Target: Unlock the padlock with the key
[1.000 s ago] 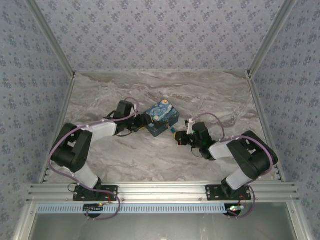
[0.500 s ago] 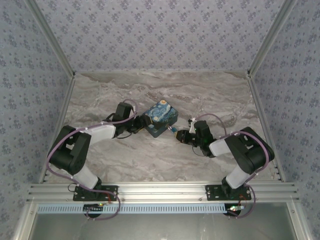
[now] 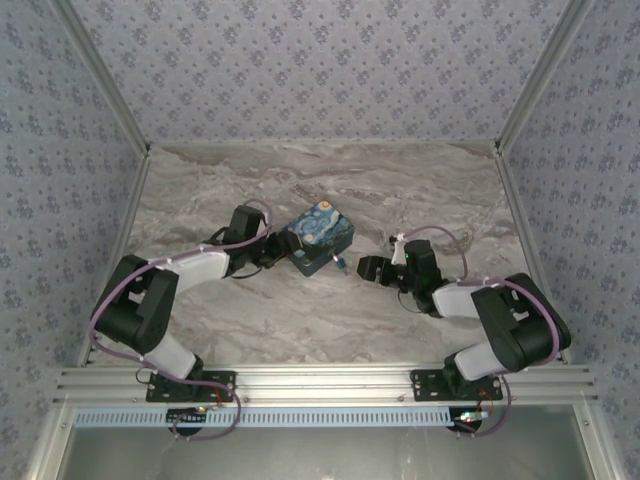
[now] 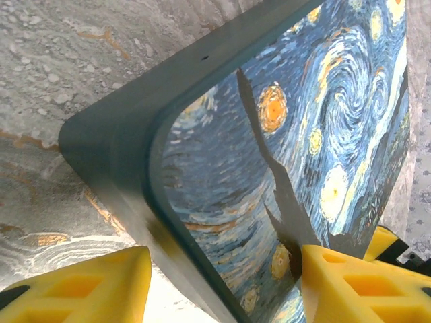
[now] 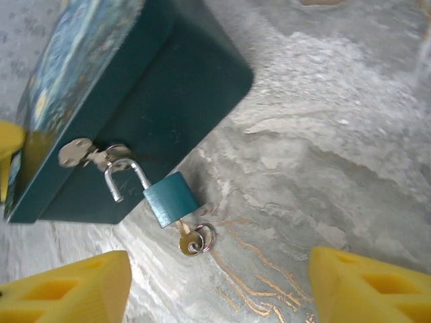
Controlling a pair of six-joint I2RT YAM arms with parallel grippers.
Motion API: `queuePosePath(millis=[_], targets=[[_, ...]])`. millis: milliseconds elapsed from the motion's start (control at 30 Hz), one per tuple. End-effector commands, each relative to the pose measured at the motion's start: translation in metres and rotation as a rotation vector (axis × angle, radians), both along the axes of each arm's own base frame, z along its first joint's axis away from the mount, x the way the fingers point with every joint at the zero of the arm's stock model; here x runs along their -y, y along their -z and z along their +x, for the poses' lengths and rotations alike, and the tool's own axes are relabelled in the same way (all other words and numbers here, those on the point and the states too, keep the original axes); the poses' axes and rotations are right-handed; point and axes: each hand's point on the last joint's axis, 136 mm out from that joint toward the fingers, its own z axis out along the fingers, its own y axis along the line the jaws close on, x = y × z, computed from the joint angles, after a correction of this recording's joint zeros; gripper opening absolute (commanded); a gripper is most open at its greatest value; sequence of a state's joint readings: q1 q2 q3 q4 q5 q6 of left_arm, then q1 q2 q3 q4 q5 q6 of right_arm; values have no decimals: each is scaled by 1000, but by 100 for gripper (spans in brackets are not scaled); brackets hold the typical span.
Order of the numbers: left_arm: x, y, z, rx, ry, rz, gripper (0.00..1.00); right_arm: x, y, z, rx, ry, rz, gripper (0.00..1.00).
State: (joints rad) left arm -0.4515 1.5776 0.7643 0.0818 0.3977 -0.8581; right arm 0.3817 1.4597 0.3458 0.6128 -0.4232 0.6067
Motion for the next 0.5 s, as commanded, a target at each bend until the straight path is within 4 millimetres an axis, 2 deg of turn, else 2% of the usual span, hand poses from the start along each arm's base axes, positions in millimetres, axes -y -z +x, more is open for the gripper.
queuePosePath(millis=[0, 200, 467], targets=[[-32, 46, -35, -176, -46, 157, 58, -16, -22, -2, 75, -150, 33, 75], [-32, 45, -37, -172, -46, 155, 57, -29, -28, 10, 95, -253, 76, 81], [-31, 44, -38, -172, -50, 154, 57, -55, -19, 20, 74, -354, 101, 77]])
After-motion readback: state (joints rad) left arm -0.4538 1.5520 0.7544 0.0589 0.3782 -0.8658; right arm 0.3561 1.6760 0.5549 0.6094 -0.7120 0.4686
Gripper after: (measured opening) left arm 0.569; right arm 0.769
